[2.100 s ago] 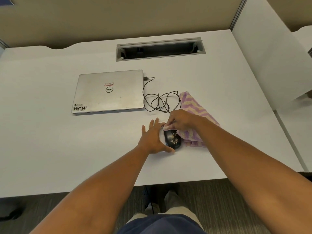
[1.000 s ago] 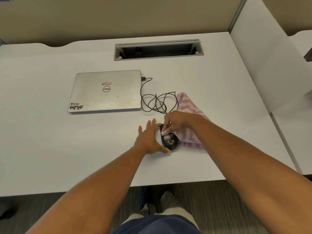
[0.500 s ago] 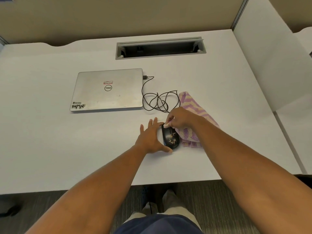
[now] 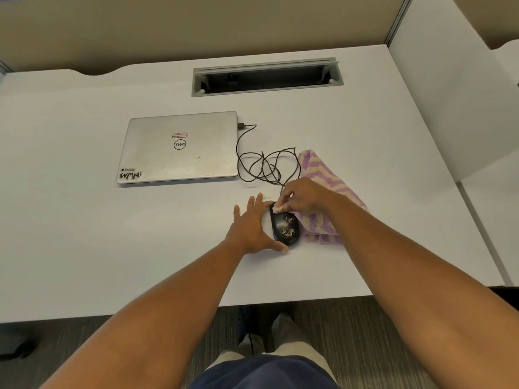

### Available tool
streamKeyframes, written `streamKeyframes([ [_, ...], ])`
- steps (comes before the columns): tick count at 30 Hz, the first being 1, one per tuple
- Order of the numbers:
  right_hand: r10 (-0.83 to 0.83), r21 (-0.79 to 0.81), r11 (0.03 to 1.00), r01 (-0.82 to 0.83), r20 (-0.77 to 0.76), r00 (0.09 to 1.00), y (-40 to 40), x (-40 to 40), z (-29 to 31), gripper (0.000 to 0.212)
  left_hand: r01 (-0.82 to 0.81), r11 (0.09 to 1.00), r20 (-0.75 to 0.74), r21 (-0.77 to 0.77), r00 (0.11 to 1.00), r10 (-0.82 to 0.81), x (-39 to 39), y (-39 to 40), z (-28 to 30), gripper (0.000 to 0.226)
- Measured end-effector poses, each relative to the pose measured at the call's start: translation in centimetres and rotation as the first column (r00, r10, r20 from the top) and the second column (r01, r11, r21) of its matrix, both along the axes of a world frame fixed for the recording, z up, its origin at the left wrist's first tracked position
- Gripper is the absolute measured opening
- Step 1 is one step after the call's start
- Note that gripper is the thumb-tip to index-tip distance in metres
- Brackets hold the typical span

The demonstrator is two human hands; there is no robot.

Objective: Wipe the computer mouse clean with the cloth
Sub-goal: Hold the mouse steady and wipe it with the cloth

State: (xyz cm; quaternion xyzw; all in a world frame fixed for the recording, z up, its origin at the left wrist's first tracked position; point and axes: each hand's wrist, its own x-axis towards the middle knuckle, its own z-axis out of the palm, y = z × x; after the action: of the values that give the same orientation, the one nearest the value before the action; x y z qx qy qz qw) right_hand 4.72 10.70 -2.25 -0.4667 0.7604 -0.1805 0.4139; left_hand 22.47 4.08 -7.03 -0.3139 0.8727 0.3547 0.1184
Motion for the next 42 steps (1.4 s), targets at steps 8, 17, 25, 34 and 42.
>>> streamKeyframes([
  [8, 0.051, 0.091, 0.995, -0.041, -0.103, 0.993, 0.1, -1.4, 0.4, 0.018, 0.007, 1.0, 0.001, 0.0, 1.0, -0.007, 0.0, 0.0, 0.0, 0.131],
  [17, 0.136, 0.111, 0.985, -0.13, -0.047, 0.99, -0.4, -0.4, 0.6, 0.021, 0.032, 0.998, 0.056, -0.05, 0.998, -0.029, 0.0, -0.1, -0.2, 0.134],
  [25, -0.061, 0.009, 0.998, 0.062, -0.124, 0.99, 0.0, -1.1, -0.5, 0.021, 0.038, 0.998, 0.051, -0.039, 0.998, -0.036, -0.1, -0.1, -0.4, 0.133],
  [34, 0.131, 0.229, 0.966, -0.121, -0.03, 0.991, 0.3, -1.1, 1.5, 0.023, 0.041, 0.997, 0.063, -0.058, 0.997, -0.037, -0.2, -0.3, -0.6, 0.135],
  [42, 0.008, 0.019, 1.0, -0.006, -0.155, 0.988, -0.3, 0.3, 0.2, 0.023, 0.026, 0.999, 0.047, -0.04, 0.999, -0.024, -0.1, -0.3, -0.6, 0.134],
])
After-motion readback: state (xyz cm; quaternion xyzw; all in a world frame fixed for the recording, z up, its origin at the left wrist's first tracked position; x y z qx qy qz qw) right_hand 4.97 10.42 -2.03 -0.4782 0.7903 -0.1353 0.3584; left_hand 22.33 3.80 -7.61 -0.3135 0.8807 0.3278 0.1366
